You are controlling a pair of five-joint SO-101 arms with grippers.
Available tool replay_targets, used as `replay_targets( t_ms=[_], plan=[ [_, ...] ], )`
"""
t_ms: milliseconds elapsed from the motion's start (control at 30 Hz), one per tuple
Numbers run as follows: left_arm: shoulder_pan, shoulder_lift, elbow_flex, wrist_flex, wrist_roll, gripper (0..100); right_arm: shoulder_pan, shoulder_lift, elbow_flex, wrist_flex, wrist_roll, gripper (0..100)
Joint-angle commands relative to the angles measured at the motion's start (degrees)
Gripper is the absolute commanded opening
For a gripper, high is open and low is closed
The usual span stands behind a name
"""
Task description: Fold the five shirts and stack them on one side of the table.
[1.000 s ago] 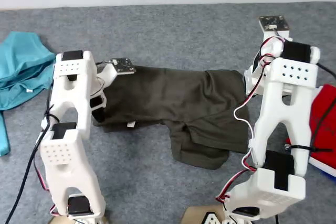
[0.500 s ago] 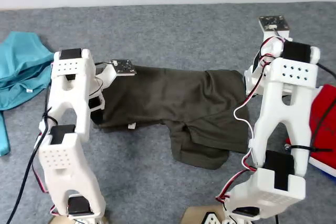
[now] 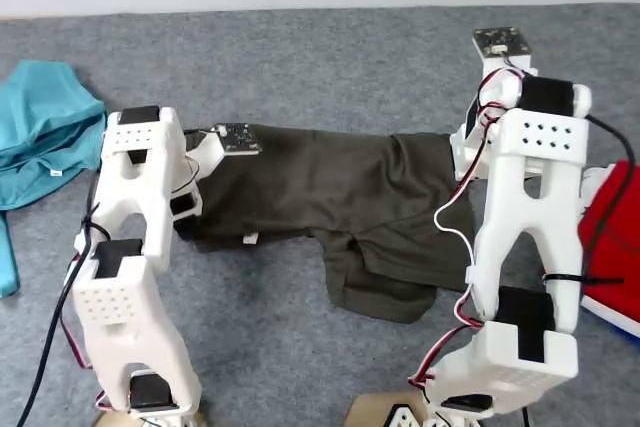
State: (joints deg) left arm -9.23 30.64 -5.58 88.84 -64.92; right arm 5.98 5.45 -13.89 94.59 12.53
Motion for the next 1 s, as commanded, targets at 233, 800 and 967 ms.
replay_targets(
  t_ms=[233, 800, 967],
  plan=[
    [-0.79, 1.85, -4.88, 1.85, -1.32, 12, -0.22, -3.56, -3.96, 1.54, -0.26, 27.3],
    [-0.09, 1.58, -16.84, 11.52, 0.44, 0, -0.57, -10.77, -3.25, 8.04, 2.37, 27.3],
    [-0.35, 1.58, -21.49, 11.6, 6.33, 0, -2.59, -16.31, 3.52, 8.22, 7.3, 27.3]
  ],
)
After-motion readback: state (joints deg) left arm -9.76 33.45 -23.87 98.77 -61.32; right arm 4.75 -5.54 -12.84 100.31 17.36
